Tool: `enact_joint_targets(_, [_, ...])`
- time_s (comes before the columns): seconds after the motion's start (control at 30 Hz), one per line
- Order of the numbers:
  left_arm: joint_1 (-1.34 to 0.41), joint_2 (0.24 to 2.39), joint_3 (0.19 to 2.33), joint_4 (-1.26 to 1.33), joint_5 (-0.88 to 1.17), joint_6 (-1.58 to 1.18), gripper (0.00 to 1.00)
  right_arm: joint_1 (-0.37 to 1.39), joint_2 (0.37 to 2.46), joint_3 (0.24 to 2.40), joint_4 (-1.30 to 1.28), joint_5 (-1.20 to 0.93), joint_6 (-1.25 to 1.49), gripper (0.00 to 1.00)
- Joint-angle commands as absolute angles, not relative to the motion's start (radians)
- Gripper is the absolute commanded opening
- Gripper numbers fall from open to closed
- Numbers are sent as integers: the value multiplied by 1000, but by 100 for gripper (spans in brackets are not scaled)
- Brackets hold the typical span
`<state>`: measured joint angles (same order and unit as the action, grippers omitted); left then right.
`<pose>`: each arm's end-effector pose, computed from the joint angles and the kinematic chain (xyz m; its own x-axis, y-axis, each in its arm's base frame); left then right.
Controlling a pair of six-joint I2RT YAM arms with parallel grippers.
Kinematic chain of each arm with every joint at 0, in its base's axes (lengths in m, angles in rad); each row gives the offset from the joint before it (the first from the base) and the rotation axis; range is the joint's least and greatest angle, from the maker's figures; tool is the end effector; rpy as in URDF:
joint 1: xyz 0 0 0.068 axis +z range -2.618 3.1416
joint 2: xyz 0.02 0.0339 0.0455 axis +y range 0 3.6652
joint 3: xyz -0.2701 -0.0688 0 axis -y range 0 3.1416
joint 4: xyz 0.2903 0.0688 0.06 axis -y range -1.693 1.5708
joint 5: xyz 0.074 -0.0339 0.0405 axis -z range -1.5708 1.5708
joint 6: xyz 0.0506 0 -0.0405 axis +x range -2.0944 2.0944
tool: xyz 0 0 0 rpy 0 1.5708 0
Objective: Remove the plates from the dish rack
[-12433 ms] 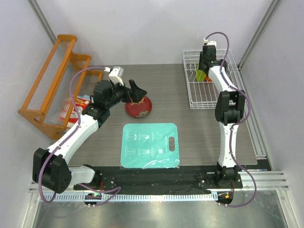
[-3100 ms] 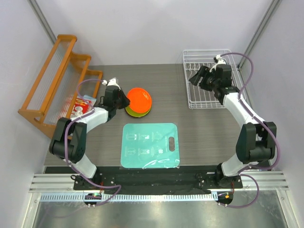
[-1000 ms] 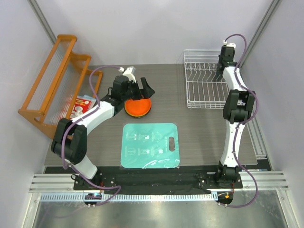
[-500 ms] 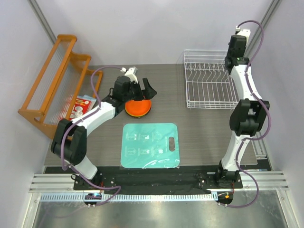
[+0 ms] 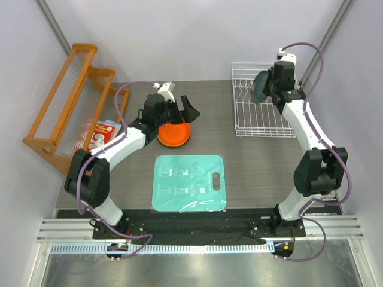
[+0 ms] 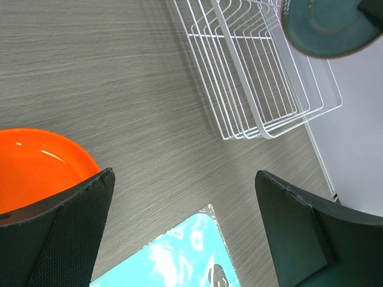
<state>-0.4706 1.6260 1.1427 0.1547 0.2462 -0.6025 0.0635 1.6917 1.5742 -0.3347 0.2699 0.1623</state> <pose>0.3833 -0.2088 0.2617 -0.6027 -0.3100 -0.7353 0.3687 0.7090 -0.6012 0.4583 0.0156 0.3535 -0.4015 0.1305 -0.9065 0.2463 0.9687 0.0304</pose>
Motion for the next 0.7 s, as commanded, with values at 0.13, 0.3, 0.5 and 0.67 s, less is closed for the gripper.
enact_joint_targets(0.13, [-474,1572,1114,221,239,-611,99,138,1493,1408,-180,-24,325,1])
enact_joint_targets(0.3, [-474,1523,1057,245,216,-604,100,149,1439,1295,-86,-173,417,1])
enact_joint_targets(0.5, [-477,1509,1012,314,213,-629,99,170,1408,1195,38,-302,555,1])
enact_joint_targets(0.67, [-489,1525,1003,354,215,-644,100,213,1381,1115,110,-360,638,1])
